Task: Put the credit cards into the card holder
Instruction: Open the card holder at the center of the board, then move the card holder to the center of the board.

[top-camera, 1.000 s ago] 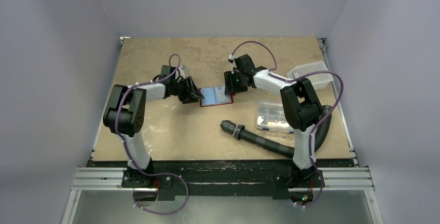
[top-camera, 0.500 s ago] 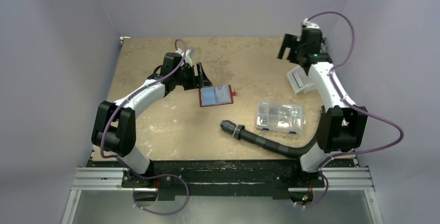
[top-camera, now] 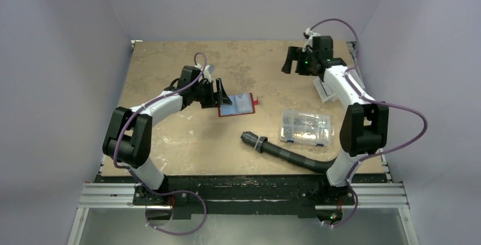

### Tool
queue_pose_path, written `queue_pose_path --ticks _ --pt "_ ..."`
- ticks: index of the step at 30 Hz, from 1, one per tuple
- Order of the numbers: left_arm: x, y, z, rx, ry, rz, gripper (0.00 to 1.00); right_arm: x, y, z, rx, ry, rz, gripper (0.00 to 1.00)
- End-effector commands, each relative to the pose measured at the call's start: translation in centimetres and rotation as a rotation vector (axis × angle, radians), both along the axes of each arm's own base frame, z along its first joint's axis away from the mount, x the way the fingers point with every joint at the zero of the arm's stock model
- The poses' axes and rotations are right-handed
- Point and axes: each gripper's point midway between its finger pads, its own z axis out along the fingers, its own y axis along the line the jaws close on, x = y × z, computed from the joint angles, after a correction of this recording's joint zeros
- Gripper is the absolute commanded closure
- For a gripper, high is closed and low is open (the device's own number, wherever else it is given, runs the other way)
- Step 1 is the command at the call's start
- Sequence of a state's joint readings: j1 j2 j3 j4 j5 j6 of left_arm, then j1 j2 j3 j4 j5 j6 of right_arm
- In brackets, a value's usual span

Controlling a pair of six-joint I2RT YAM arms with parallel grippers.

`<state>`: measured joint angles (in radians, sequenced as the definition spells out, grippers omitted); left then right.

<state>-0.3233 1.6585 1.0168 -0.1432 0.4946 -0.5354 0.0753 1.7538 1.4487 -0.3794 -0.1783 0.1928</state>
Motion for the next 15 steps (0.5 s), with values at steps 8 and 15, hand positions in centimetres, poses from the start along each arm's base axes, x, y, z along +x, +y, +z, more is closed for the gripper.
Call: queue_pose_path --ticks 8,15 --pt "0.8 0.5 1.9 0.053 -0.114 -0.01 0.29 -4.6 16.2 -6.8 0.255 0.257 0.176 0.19" --pt "1.0 1.3 1.7 0.095 -0.127 0.006 0.28 -5.6 16.7 -9.9 0.09 0.251 0.131 0.28"
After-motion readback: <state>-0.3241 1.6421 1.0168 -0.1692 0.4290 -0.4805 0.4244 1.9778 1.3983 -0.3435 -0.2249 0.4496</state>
